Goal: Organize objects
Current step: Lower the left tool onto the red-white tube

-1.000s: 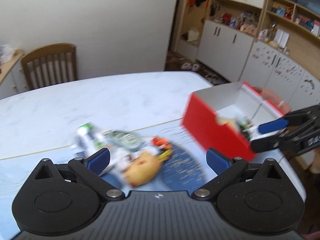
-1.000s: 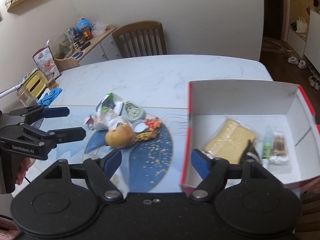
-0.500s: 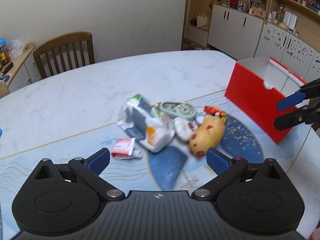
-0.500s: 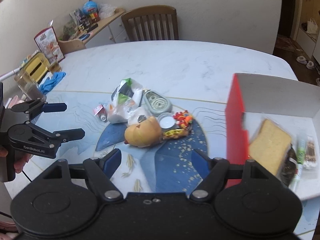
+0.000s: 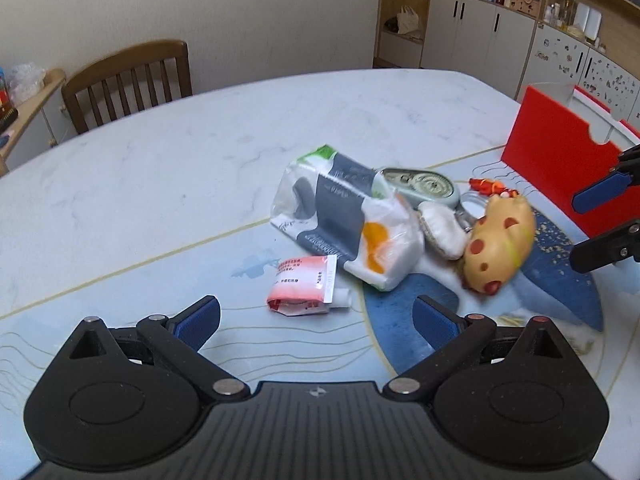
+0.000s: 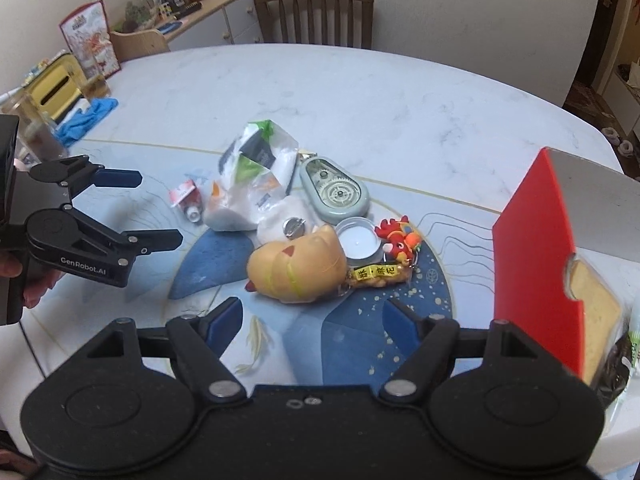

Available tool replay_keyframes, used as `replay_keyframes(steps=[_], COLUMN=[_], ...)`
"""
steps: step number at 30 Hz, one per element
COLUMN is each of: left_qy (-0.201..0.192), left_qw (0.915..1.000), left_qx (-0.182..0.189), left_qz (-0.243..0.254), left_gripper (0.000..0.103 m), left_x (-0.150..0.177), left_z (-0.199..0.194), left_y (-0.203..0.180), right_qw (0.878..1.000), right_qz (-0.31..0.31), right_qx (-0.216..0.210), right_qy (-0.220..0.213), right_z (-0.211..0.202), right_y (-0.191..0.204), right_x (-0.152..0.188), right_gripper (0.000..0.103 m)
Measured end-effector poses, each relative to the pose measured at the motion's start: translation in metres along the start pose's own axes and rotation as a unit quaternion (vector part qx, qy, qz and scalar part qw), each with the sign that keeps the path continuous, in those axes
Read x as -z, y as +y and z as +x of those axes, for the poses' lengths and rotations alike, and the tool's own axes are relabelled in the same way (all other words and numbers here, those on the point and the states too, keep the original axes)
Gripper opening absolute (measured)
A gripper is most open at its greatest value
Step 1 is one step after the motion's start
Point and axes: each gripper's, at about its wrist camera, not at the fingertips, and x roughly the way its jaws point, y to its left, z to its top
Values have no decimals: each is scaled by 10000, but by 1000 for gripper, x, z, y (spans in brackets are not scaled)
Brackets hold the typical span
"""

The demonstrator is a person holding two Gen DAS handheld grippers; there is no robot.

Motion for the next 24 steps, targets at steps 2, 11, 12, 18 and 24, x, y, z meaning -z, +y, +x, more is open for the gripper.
replay_keyframes(steps=[2, 11, 12, 18, 24], left_qy=[34, 41, 36, -41, -135], left_qw=[10000, 9999, 9998, 9995, 9998], left_qx=[-31, 95, 100, 152, 104], left_qz=[3, -133, -156, -264, -87], left_gripper=[103, 103, 103, 102, 94], left_x=[1, 2, 2, 4, 5], left_z=[6, 23, 24, 28, 28], left_y=[2, 8, 8, 12, 10], right_qw=[10000, 9984, 9982, 9974, 9958], right_qz=[-31, -529, -553, -591, -758], right_qx=[32, 177, 208, 417, 511], right_qy=[-7, -96, -92, -26, 51], right_z=[6, 30, 34, 49, 55], right_y=[2, 27, 29, 33, 39], right_x=[-2, -11, -12, -15, -12], right_gripper=[77, 77, 77, 77, 77])
